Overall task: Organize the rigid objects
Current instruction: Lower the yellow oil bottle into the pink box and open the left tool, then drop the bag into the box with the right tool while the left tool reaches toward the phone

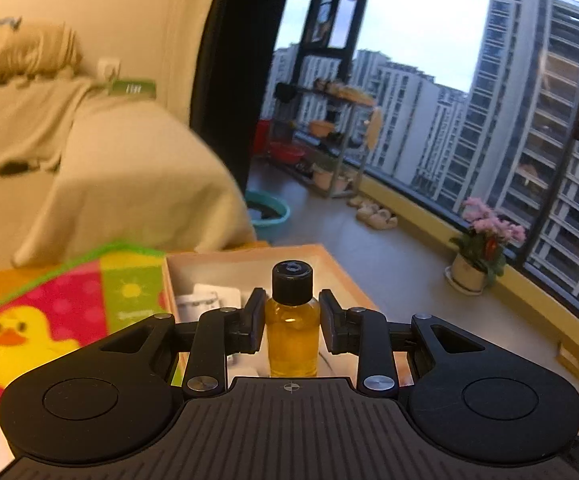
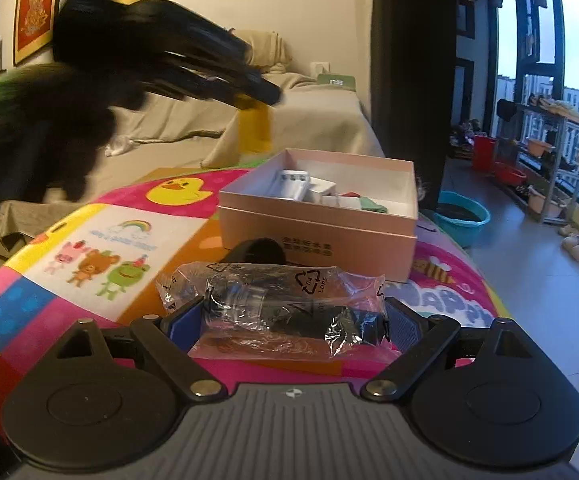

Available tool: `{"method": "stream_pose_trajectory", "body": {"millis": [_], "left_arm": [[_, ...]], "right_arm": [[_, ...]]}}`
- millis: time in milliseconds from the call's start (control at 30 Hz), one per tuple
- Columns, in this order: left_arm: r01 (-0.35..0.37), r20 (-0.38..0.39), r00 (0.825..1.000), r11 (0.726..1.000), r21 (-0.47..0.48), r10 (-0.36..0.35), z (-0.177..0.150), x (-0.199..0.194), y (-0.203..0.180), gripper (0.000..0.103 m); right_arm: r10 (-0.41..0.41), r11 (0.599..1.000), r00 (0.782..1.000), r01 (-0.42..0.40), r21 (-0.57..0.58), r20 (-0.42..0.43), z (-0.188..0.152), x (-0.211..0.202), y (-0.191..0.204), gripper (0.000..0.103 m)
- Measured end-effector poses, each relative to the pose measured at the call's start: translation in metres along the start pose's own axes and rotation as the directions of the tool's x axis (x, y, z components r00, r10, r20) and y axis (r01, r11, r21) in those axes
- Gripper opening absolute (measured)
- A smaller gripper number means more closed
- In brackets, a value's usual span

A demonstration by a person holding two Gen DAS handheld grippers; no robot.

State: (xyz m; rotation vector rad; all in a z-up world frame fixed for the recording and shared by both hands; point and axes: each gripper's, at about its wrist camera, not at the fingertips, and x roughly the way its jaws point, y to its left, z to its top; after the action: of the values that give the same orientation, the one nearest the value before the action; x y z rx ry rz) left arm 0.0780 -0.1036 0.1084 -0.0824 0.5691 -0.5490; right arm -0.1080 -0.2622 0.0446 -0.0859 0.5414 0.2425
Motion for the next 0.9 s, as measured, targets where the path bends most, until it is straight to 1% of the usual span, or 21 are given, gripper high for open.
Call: {"method": "stream_pose_trajectory", "body": {"millis": [133,200,267,333,367,467,567,600,667,700,767,833,867,900], "left_arm": [[0.006,-0.090,0.996,0.997,-0.076,-0.013,-0.021,0.054,0.010,0.032],[0.008,-0.130,0.991,0.998,-0.064,-0.016,-0.031,0.070,0.011,0.037],[0.029,-0.117,0.993,0.998,-0.055,-0.035,-0.037,0.071,0.012,0.037],[0.036,-0.119,0.992,0.998,-0.044,-0.041,-0.039,0.064,0.013,0.037],[0.041,-0.107,0.993,0.998,-0.044,-0.045,-0.038,0.059,0.013,0.037],[0.059,-0.023,0.998,0.996,-0.073,-0.060,-0.037,0.031,0.019,0.036],[0.077,0.052,0.996,0.992,-0.105,-0.072,-0.047,-0.008,0.029,0.036],[0.078,0.064,0.995,0.991,-0.109,-0.072,-0.049,-0.018,0.030,0.036],[0.082,0.079,0.994,0.990,-0.117,-0.073,-0.067,-0.041,0.035,0.036],[0.085,0.078,0.994,0.989,-0.119,-0.076,-0.075,-0.049,0.037,0.036],[0.092,0.051,0.995,0.989,-0.113,-0.087,-0.092,-0.059,0.036,0.036],[0.095,0.017,0.995,0.990,-0.106,-0.093,-0.106,-0.066,0.037,0.036],[0.092,-0.006,0.996,0.990,-0.102,-0.094,-0.114,-0.068,0.037,0.036],[0.086,-0.021,0.996,0.992,-0.098,-0.088,-0.120,-0.072,0.037,0.036]], "right_arm": [[-0.021,1.000,1.000,0.021,-0.017,-0.006,-0.002,0.001,-0.006,0.092],[-0.032,0.999,0.999,0.031,-0.022,-0.013,-0.003,0.004,-0.008,0.092],[-0.038,0.999,0.999,0.038,-0.021,-0.025,-0.003,0.009,-0.010,0.092],[-0.041,0.999,0.999,0.041,-0.018,-0.035,-0.003,0.013,-0.012,0.092],[-0.042,0.999,0.998,0.041,-0.015,-0.039,-0.003,0.015,-0.013,0.092],[-0.048,0.999,0.998,0.048,-0.009,-0.038,-0.001,0.016,-0.015,0.092],[-0.064,0.998,0.998,0.064,-0.007,-0.011,0.007,0.014,-0.016,0.092],[-0.070,0.998,0.998,0.070,-0.008,0.002,0.011,0.013,-0.017,0.092],[-0.081,0.997,0.996,0.081,-0.009,0.035,0.025,0.013,-0.021,0.092],[-0.089,0.996,0.994,0.089,-0.010,0.060,0.034,0.014,-0.022,0.092],[-0.111,0.993,0.984,0.114,-0.016,0.141,0.064,0.019,-0.026,0.092],[-0.133,0.990,0.969,0.139,-0.013,0.208,0.102,0.031,-0.030,0.093],[-0.143,0.989,0.964,0.150,-0.014,0.223,0.120,0.041,-0.032,0.096],[-0.148,0.988,0.964,0.155,-0.016,0.219,0.134,0.050,-0.034,0.100]]}}
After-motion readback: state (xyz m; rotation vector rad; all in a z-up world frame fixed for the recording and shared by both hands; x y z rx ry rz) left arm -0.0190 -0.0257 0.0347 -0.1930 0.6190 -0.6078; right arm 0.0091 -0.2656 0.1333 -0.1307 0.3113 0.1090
